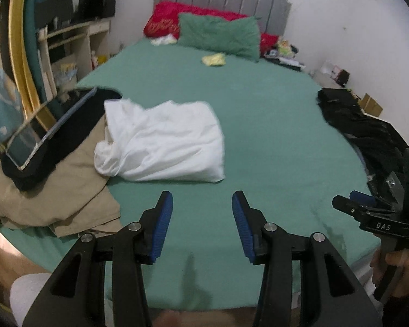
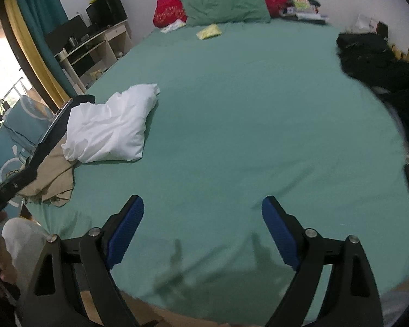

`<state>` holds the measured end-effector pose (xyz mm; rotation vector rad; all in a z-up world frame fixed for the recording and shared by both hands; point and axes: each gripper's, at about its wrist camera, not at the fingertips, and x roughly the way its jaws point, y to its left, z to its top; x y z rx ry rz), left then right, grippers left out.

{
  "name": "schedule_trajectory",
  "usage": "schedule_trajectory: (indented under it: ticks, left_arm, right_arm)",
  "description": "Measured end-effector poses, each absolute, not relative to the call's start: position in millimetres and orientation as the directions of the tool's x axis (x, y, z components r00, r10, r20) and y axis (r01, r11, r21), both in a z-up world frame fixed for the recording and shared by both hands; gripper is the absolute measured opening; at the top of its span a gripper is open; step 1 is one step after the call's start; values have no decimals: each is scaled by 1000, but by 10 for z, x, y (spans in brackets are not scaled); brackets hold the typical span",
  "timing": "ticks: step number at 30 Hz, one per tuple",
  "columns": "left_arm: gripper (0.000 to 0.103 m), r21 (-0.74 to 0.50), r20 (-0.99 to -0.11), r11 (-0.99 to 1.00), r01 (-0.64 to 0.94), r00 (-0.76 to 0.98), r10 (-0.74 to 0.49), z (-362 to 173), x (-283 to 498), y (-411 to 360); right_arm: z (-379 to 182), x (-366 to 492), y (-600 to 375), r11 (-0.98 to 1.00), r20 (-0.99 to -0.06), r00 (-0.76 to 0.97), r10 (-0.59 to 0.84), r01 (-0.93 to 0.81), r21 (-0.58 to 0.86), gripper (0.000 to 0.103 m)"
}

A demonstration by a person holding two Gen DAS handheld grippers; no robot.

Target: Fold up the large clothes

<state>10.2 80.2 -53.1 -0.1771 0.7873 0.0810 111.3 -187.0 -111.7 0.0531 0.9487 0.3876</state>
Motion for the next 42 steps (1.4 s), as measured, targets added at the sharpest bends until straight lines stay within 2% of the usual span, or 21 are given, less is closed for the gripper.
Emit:
schedule_trajectory:
  ticks: [2,6,7,8,9,14,21,27,32,42]
  left_arm:
    - [48,-112,-692,987,-116,722,6,-393,67,655]
    - [48,-104,-631,992,-69,776,-12,-109,-5,421]
    - [52,-98,-615,993,-63,789,-11,-53,-19,371]
    - [60,-87,-593,995,-56,805,-6,31,-44,298]
    - [63,-77,-574,996,-53,819,0,94,-61,247]
    - [70,-17,-510,1000,-21,860,9,380,-84,-9]
    - [73,-65,-430,998,-12,903,-17,762,-122,-192]
    - [73,-38,-323,999,-20,946,6,948,-304,-254]
    - [73,-49,-332,997,-55,943,35,882,-310,-173]
    - [73,-55,-399,996,-73,916,45,626,-211,-16]
  right_arm:
    - [-981,1036,-1967,934,-769,546,332,-302,189,96]
    - [-733,937,-2105,944,-741,597,307,-293,155,98]
    - [-661,914,-2151,946,-732,611,302,-289,149,99]
    - [-602,894,-2187,948,-724,622,297,-285,143,100]
    - [-530,874,-2227,950,-715,636,289,-281,135,100]
    - [-146,758,-2409,960,-659,705,262,-259,105,101]
    - [331,621,-2550,969,-596,769,232,-237,72,101]
    - [547,475,-2530,970,-535,816,221,-241,33,101]
    - [585,431,-2487,970,-478,849,225,-242,26,101]
    - [368,560,-2272,962,-525,816,242,-273,20,101]
